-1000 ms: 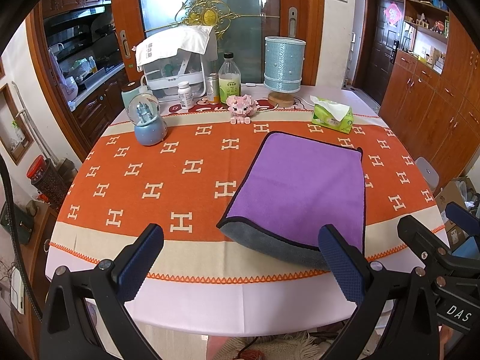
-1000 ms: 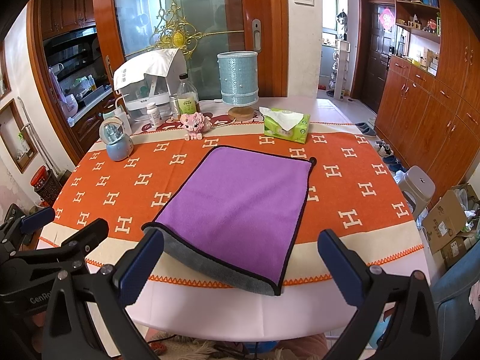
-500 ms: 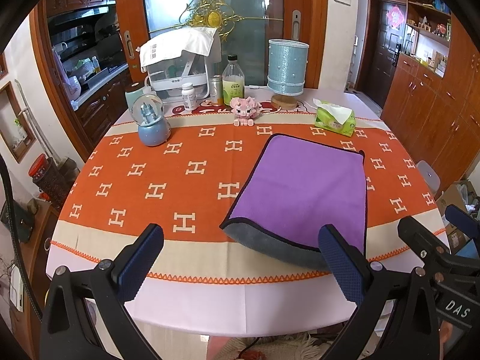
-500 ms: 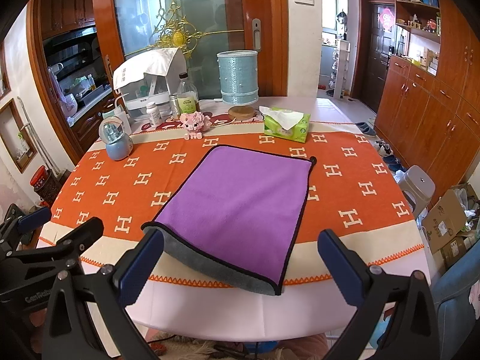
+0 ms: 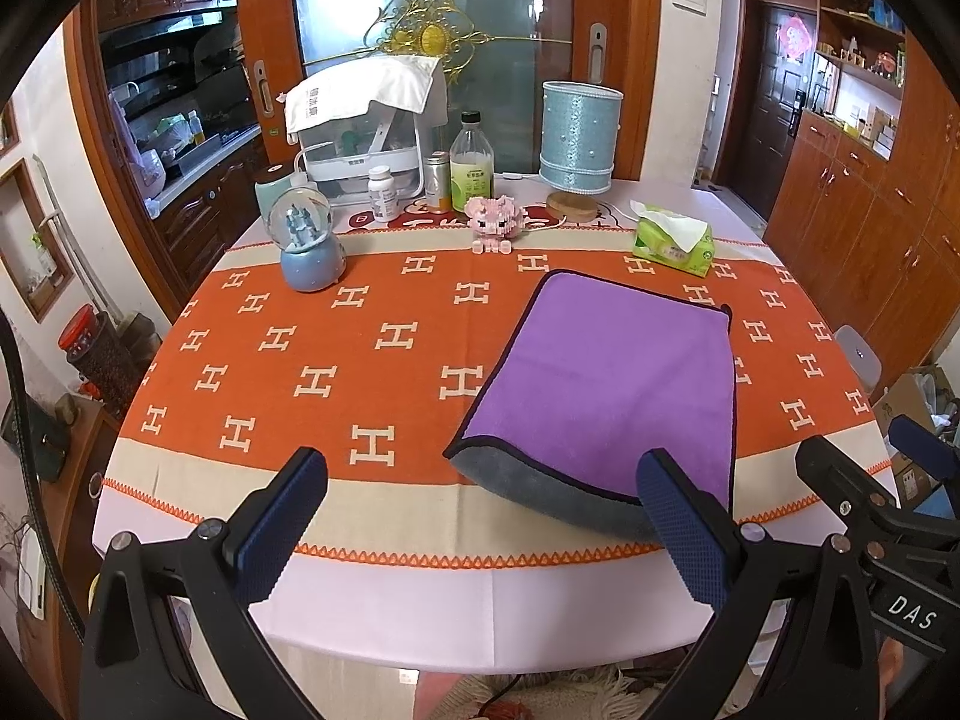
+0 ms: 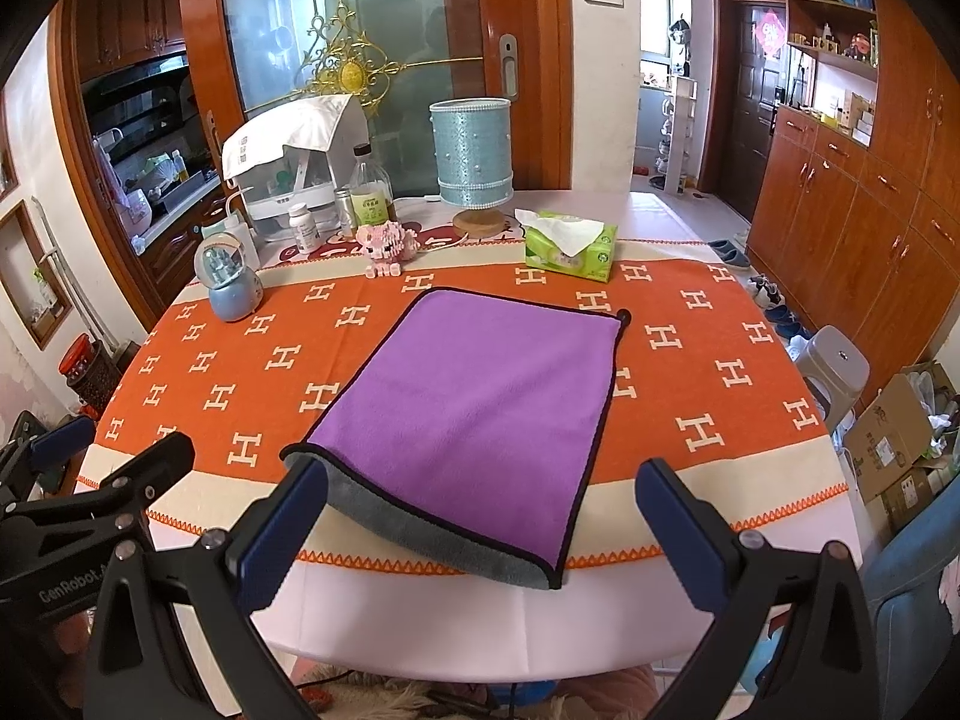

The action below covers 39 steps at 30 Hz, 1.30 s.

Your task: Fold towel

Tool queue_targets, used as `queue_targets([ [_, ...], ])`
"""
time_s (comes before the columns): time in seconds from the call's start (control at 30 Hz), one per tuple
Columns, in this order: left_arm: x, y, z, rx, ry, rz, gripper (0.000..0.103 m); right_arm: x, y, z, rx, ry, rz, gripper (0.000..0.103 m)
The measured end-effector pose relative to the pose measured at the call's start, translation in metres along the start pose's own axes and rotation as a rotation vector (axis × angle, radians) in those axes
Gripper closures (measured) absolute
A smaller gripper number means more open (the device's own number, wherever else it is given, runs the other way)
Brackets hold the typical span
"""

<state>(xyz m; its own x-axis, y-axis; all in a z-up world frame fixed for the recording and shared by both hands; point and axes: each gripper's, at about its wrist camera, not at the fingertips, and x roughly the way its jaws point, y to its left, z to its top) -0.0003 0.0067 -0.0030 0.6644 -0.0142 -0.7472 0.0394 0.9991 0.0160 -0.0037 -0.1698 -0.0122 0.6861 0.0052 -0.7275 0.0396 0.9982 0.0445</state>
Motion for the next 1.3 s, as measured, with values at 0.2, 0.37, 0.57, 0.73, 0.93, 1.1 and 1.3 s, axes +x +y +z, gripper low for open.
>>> queue_targets([
  [0.2,-0.003,0.003,0.0,0.01,-0.012,-0.003,0.001,0.0,0.002,0.0,-0.002,-0.004,-0.005,0.0],
  [0.37,-0.002,0.006,0.007,0.004,-0.015,-0.013,0.001,0.001,-0.003,0.001,0.004,-0.007,-0.011,0.0],
  [0.57,0.003,0.015,0.024,-0.012,-0.033,-0.025,0.001,-0.002,-0.012,0.008,0.013,-0.045,-0.042,0.0],
  [0.73,0.009,0.017,0.037,0.024,-0.058,-0.005,0.001,-0.003,-0.02,0.012,0.004,-0.065,-0.052,0.0],
  [0.93,0.02,0.022,0.048,0.058,-0.076,-0.058,0.001,0.003,-0.036,0.014,0.005,-0.084,-0.079,0.0],
  [1.1,0.035,0.022,0.051,0.096,-0.079,-0.098,0.001,0.02,-0.056,0.011,0.047,-0.031,-0.047,0.001],
  [1.3,0.062,0.016,0.04,0.179,-0.061,-0.171,0.001,0.041,-0.075,-0.001,0.074,0.003,-0.042,0.003],
])
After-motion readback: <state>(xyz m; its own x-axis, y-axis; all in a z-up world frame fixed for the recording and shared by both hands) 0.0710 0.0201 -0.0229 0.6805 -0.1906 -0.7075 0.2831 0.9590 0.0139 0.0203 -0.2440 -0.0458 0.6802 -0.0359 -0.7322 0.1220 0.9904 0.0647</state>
